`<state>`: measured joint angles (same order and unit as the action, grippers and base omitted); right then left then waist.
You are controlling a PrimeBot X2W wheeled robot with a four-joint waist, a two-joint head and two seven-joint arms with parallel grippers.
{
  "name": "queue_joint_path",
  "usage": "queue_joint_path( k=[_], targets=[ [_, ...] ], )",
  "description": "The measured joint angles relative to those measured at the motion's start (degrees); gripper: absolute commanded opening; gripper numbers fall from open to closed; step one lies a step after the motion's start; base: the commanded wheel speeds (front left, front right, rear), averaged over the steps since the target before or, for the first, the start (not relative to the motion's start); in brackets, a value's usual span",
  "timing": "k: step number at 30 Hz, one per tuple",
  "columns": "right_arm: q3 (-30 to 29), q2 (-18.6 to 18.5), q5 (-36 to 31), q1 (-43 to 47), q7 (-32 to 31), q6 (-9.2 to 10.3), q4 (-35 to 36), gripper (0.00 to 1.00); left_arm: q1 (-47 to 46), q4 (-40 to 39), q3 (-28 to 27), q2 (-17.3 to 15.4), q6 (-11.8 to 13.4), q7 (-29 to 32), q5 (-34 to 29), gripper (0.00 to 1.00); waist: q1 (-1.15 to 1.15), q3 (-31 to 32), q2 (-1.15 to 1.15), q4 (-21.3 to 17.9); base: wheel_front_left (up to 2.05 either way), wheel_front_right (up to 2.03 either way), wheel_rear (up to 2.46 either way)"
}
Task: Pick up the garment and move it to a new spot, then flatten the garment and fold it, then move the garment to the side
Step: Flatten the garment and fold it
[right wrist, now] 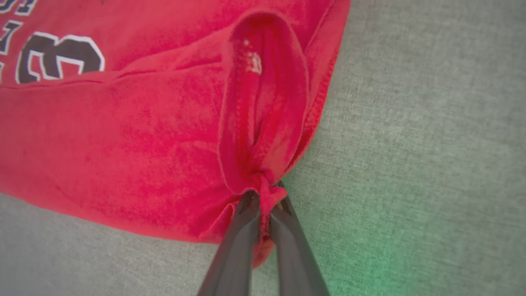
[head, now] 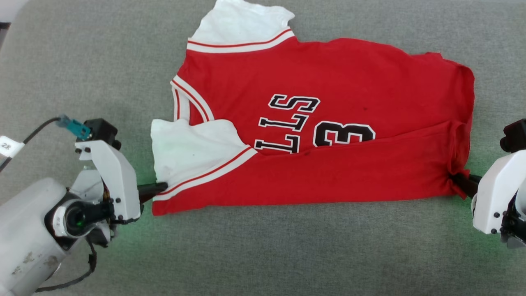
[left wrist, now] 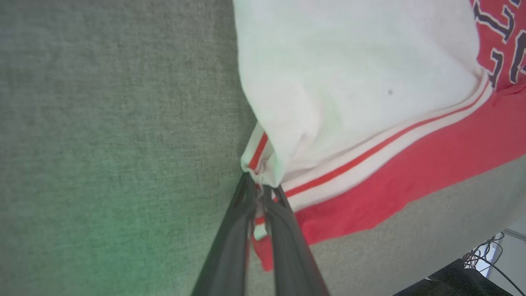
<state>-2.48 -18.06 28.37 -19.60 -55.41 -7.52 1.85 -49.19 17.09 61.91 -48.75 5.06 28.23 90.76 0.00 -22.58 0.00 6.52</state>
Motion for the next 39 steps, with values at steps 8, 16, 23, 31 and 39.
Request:
queue_joint_path(
  k=[8,16,23,31,39],
  targets=[
    [-0.3,-0.8,1.6,2.3,-2.3,0.00,1.9,0.00,1.3,-4.4,0.3,-2.7,2.5,1.1,0.2,0.00,0.00,2.1,0.00,-0.4,0.00,0.00,0.00],
    [-0.5,-2.0,2.9,6.1,-5.2,0.00,5.1,0.00,2.6,-10.3,0.5,-6.4,5.7,1.8,0.2,0.00,0.00,4.0,0.00,-0.9,0.00,0.00,0.00],
    [-2.3,-2.7,3.9,10.1,-8.2,0.00,8.7,0.00,4.0,-14.7,0.8,-8.4,8.3,1.5,0.2,0.00,0.00,4.7,0.00,-1.3,0.00,0.00,0.00],
    [-2.2,-1.3,3.3,11.2,-7.2,0.00,9.4,0.48,5.0,-14.1,1.1,-7.7,8.8,0.7,0.2,0.67,0.00,4.8,0.00,-1.9,0.00,0.00,0.00],
    [-0.7,-1.4,3.0,11.2,-5.5,0.00,9.1,1.00,4.6,-12.4,1.2,-7.1,9.1,1.0,-0.6,1.00,0.00,5.3,0.00,-2.3,0.00,0.00,0.00]
  ],
)
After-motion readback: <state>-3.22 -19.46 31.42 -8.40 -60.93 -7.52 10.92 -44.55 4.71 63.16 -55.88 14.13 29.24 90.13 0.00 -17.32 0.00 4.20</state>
